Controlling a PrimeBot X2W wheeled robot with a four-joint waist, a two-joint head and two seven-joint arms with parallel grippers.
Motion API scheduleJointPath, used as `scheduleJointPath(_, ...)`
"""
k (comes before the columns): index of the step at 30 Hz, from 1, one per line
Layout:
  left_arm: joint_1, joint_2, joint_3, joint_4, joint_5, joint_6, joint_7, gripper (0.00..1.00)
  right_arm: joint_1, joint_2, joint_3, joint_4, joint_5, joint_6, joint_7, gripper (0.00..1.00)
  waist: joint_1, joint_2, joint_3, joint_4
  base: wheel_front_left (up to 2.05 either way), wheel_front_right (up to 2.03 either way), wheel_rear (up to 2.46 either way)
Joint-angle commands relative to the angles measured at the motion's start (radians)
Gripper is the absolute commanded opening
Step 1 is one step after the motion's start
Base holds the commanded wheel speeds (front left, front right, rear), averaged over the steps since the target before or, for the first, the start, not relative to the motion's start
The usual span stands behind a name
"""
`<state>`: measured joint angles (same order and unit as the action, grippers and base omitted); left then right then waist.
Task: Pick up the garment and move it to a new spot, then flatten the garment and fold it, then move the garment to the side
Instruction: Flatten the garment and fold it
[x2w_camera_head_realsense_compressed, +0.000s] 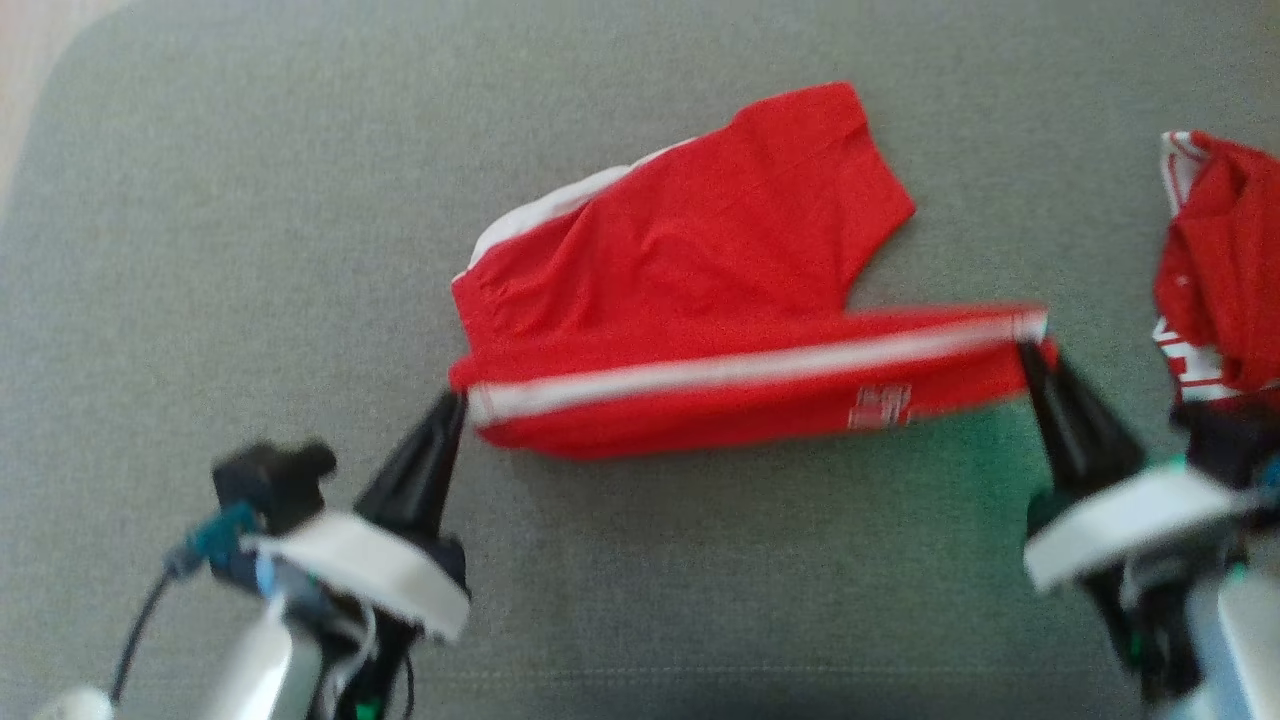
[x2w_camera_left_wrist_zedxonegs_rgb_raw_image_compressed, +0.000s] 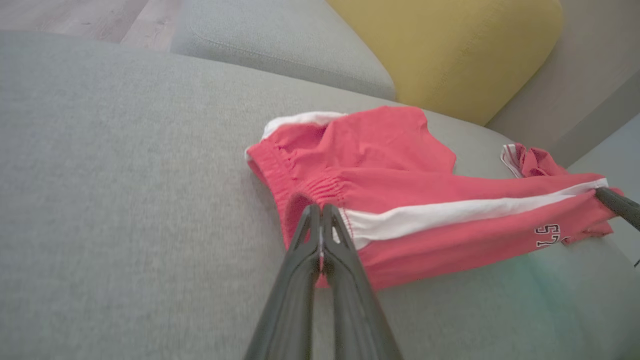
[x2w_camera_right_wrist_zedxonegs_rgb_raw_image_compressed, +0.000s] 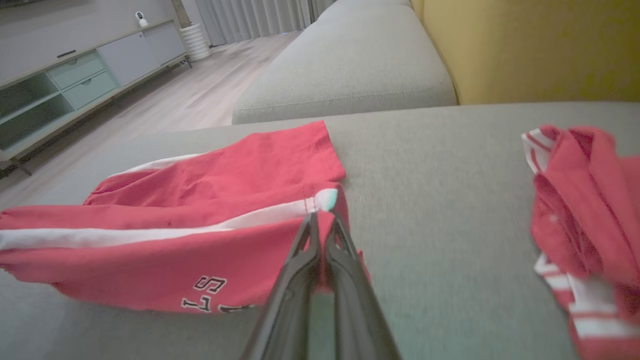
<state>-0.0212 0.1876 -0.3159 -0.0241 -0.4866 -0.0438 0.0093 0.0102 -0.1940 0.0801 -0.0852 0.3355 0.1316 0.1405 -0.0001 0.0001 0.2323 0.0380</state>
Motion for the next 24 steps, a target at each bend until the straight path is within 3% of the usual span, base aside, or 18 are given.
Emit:
scheduleJointPath(1,-0.075,0.012,0.038,-0.017,-0.009,-0.007,0.002,0.0,-0.089,-0.037,0.031,-0.01,0.01,-0.001,-0.005,0.0,0.0001,-0.0001,0.035,0.015,0.0,0.0,0.0)
scheduleJointPath(11,-0.346,-0.057,0.018,0.175,-0.095,-0.061,-0.002,0.0,-0.536,-0.134,0.159,0.319,0.085,-0.001,-0.026,0.0,0.0001,-0.0001,0.166,0.108,0.0,0.0,0.0)
scheduleJointPath(24,-0.585,-0.109,-0.058,0.426,-0.12,-0.084,-0.194,0.0,-0.864,-0.177,0.303,0.725,0.174,-0.001,-0.159,0.0,0.0001,-0.0001,0.222,0.182,0.0,0.0,0.0)
